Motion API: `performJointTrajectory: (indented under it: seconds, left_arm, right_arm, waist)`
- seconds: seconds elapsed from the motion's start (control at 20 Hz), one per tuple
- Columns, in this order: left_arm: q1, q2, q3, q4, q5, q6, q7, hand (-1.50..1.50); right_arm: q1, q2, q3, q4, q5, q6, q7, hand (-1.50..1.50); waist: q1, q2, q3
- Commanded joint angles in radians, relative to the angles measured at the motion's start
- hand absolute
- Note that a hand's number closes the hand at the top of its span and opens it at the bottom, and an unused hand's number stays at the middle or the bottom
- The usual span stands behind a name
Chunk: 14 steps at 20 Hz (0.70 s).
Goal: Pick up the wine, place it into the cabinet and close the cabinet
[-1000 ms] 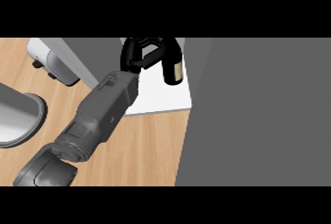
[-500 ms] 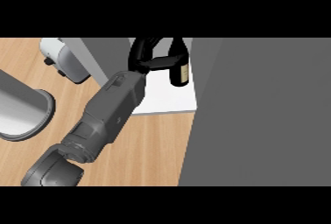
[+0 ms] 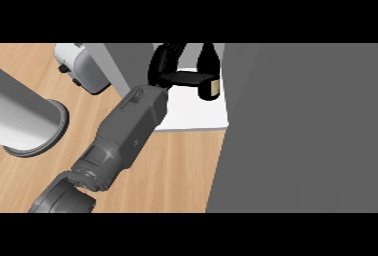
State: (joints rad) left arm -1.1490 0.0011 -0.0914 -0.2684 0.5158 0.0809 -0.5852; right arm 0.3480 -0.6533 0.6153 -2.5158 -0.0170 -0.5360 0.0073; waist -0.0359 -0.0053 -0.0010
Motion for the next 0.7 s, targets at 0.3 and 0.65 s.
performJointTrajectory:
  seconds: [0.3,0.65]
  left_arm:
    - [0.216,-0.001,-0.146,-0.239,0.099,-0.063,0.038,-1.50]
    - [0.418,-0.001,-0.240,-0.460,0.110,-0.036,0.068,-1.50]
  right_arm:
    - [0.056,-0.010,0.006,-0.196,-0.021,-0.019,0.087,-1.50]
    - [0.062,-0.019,-0.037,-0.201,-0.057,-0.023,0.110,-1.50]
  waist:
    - [0.019,-0.014,0.000]
    - [0.045,-0.014,0.001]
